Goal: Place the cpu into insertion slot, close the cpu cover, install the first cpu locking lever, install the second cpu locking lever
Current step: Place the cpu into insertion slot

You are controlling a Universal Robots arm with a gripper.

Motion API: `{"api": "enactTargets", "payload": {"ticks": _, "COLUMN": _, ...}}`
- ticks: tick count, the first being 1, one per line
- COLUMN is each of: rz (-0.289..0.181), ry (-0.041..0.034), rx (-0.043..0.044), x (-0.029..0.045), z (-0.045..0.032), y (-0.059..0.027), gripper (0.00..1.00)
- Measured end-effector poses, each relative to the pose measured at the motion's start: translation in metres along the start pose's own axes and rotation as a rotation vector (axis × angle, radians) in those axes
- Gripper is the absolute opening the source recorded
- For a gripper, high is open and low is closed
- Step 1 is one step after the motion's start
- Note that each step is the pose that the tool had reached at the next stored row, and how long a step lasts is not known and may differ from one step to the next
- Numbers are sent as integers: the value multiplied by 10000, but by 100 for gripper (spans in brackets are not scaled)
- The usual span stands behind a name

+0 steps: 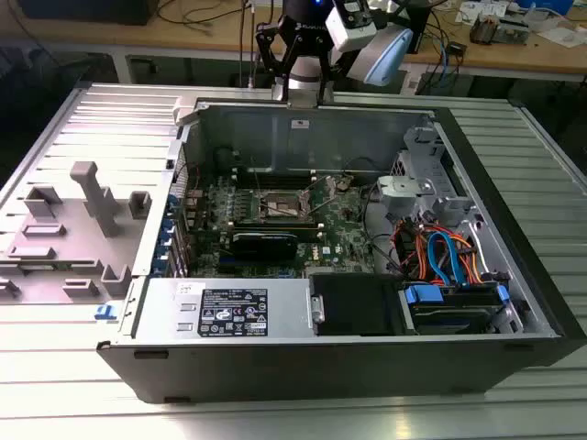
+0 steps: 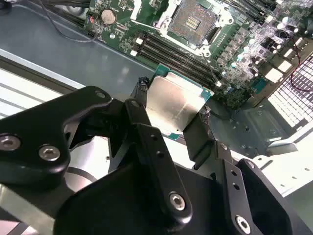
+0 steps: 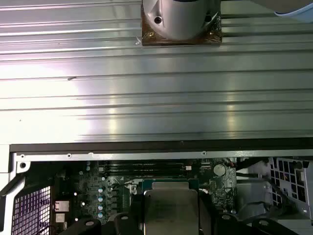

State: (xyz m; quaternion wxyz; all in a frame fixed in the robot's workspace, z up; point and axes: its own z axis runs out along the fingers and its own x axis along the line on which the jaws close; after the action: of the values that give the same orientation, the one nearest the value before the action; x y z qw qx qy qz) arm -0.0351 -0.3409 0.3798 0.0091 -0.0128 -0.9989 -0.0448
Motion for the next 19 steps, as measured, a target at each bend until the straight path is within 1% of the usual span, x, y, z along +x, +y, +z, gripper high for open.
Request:
{"api": "enactTargets", "payload": {"ticks": 14, "rz": 2, "ry": 0, "rx": 0, "x": 0, "z": -1, "y": -18, "gripper": 54}}
{"api": "enactTargets", "payload": {"ticks": 16, "rz": 176, "ry": -16, "rx": 0, "x": -1, "z": 0, "y": -19, "gripper": 54}}
{"api": "enactTargets", "payload": {"ticks": 17, "rz": 411, "ry": -36, "rx": -3, "x": -1, "z": 4, "y": -19, "gripper": 54}}
{"api": "enactTargets", "payload": {"ticks": 19, "rz": 559, "ry": -51, "rx": -11, "x": -1, "z": 7, "y": -23, "gripper": 54}}
